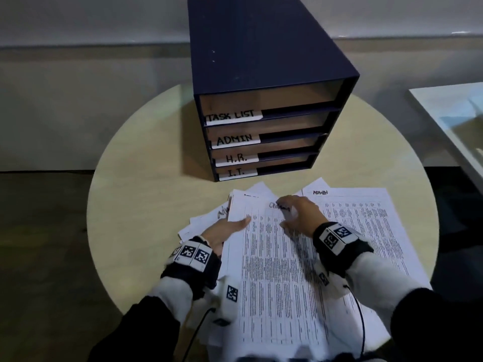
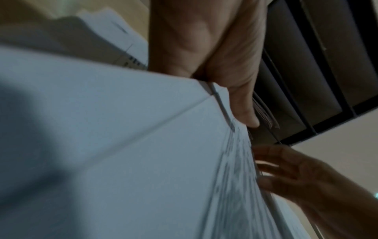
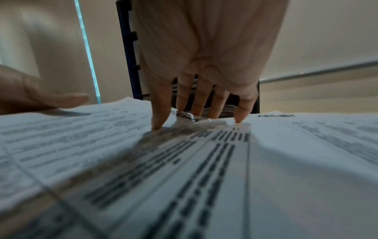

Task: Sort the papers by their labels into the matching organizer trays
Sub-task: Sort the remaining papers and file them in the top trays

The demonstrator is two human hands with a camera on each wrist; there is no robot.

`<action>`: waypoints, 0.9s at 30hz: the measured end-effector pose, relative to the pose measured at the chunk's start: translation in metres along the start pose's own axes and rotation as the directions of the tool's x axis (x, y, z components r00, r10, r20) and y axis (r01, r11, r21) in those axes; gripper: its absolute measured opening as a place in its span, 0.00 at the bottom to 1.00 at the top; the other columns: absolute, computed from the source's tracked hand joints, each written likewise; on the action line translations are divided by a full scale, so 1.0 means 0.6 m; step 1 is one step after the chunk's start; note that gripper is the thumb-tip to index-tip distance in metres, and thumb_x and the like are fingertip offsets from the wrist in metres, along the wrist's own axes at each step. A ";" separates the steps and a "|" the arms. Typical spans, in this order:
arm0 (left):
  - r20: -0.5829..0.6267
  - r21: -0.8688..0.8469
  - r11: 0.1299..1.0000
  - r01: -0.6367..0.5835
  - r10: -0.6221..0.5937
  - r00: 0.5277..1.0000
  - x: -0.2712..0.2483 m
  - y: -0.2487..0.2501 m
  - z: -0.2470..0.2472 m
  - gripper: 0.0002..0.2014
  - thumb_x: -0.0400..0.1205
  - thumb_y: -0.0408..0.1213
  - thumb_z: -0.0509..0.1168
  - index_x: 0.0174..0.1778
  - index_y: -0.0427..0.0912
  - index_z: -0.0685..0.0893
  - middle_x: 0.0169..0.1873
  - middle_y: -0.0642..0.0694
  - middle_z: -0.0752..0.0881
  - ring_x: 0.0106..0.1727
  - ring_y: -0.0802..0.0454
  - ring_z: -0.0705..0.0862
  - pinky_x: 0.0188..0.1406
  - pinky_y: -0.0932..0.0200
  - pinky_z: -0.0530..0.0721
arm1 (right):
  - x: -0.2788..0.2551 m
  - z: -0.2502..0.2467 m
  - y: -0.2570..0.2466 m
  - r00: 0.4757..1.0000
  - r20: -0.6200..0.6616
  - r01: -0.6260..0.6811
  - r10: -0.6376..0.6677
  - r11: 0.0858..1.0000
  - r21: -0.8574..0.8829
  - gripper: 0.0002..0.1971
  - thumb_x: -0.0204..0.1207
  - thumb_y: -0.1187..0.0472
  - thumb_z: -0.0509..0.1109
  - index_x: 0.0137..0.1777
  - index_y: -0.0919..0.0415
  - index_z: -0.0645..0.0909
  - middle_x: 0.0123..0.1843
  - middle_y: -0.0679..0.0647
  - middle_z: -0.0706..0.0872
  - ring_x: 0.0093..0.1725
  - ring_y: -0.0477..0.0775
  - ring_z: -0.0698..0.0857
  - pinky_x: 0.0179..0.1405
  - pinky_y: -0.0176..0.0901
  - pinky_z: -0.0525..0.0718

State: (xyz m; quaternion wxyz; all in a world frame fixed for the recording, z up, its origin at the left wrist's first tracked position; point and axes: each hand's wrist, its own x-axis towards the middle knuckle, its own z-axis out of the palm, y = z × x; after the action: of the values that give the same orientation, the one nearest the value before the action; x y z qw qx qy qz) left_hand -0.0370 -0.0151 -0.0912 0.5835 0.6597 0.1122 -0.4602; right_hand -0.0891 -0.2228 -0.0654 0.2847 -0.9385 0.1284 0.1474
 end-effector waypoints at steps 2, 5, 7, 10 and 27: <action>-0.003 -0.077 0.997 0.011 -0.011 1.000 0.068 -0.026 -0.024 0.55 0.55 0.69 0.75 0.76 0.43 0.71 0.78 0.42 0.69 0.79 0.42 0.66 0.77 0.36 0.64 | -0.002 0.000 0.002 1.000 0.006 -0.005 0.005 1.000 0.031 0.28 0.69 0.59 0.77 0.70 0.52 0.74 0.71 0.51 0.78 0.71 0.55 0.73 0.72 0.54 0.71; -0.022 -0.168 0.986 -0.018 0.015 1.000 0.123 -0.050 -0.047 0.62 0.51 0.76 0.71 0.79 0.48 0.64 0.80 0.45 0.65 0.81 0.44 0.64 0.79 0.37 0.61 | -0.004 -0.002 0.003 0.999 0.033 0.009 -0.009 1.000 0.020 0.33 0.68 0.57 0.78 0.73 0.52 0.71 0.74 0.50 0.74 0.74 0.54 0.68 0.75 0.54 0.67; -0.035 -0.201 0.978 -0.049 0.043 0.998 0.136 -0.057 -0.052 0.66 0.44 0.74 0.74 0.78 0.46 0.66 0.78 0.44 0.68 0.79 0.42 0.67 0.77 0.36 0.64 | -0.007 -0.001 0.002 0.997 0.069 0.025 -0.023 0.999 -0.030 0.38 0.67 0.54 0.78 0.76 0.51 0.67 0.77 0.49 0.68 0.77 0.53 0.63 0.77 0.55 0.63; -0.137 -0.203 0.974 -0.098 0.071 0.988 0.080 -0.022 -0.029 0.40 0.67 0.54 0.77 0.70 0.35 0.76 0.69 0.36 0.79 0.69 0.37 0.78 0.71 0.34 0.72 | -0.011 0.007 -0.003 0.995 0.092 0.047 -0.037 0.993 -0.112 0.44 0.63 0.50 0.79 0.78 0.45 0.61 0.79 0.47 0.61 0.78 0.53 0.58 0.75 0.56 0.58; 0.054 -0.338 0.935 -0.102 0.127 0.990 0.015 0.021 0.005 0.24 0.79 0.51 0.65 0.64 0.37 0.81 0.61 0.36 0.85 0.60 0.40 0.85 0.65 0.45 0.79 | -0.030 0.035 -0.020 0.854 -0.278 0.359 -0.440 0.885 -0.298 0.14 0.63 0.44 0.71 0.26 0.52 0.80 0.38 0.50 0.86 0.45 0.52 0.78 0.42 0.56 0.78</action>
State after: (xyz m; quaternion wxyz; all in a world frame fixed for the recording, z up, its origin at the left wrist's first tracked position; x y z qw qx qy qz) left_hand -0.0245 -0.0251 -0.0892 0.7167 0.5385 0.1280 -0.4243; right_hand -0.1060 -0.1982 -0.0696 0.1696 -0.9825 -0.0421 -0.0645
